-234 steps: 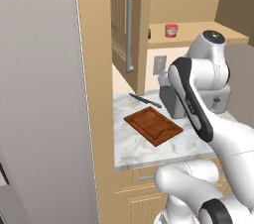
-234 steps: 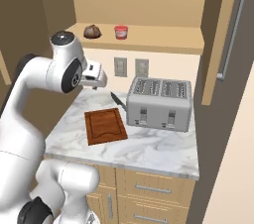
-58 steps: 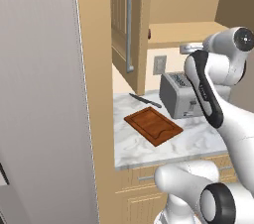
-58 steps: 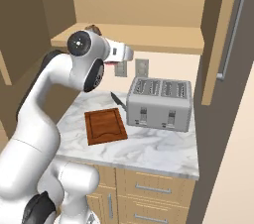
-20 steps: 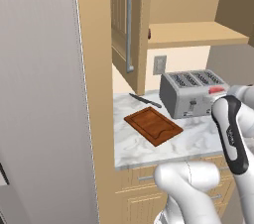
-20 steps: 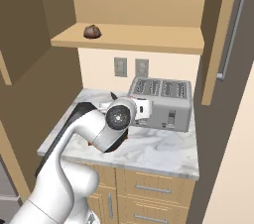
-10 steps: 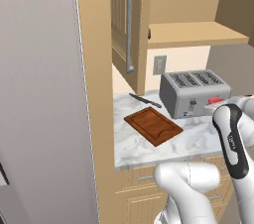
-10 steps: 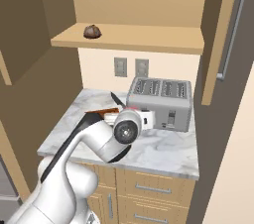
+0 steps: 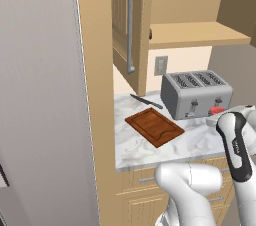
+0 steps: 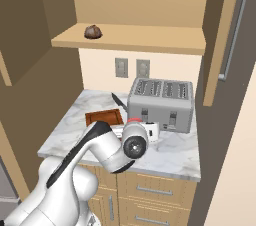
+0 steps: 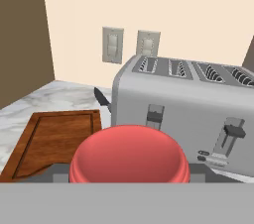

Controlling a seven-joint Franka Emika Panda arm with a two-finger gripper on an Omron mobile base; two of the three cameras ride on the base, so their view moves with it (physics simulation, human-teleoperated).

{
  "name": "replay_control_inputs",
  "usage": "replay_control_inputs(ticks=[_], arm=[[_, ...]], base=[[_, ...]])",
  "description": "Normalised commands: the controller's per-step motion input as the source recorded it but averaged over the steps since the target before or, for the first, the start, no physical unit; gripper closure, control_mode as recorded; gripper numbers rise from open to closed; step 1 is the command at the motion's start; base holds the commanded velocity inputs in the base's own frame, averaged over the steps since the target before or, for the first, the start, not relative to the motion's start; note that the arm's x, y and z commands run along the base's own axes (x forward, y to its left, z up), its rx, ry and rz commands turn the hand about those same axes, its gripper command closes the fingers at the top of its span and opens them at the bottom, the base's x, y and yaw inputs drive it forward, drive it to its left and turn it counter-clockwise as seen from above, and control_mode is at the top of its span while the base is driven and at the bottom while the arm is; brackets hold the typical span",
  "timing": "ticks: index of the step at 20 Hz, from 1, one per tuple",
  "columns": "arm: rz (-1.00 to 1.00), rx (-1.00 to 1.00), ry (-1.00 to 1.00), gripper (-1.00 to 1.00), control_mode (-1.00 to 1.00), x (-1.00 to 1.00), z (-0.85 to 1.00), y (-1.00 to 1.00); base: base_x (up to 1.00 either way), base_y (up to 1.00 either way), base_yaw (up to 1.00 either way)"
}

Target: Pick the bread, place it on the cutting board, pick the jam, place it on the counter, and close the cabinet.

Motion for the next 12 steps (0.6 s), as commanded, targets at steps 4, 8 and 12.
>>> replay_control_inputs(ticks=[4, 8, 12], arm=[[0.04, -0.01, 0.00, 1.00, -1.00, 0.00, -0.39, -0.06], [0.03, -0.01, 0.00, 1.00, -1.00, 0.00, -0.31, -0.05], [0.01, 0.00, 0.00, 1.00, -1.00, 0.02, -0.23, -0.03]], base=[[0.00, 0.00, 0.00], [0.00, 0.00, 0.00], [0.00, 0.00, 0.00]])
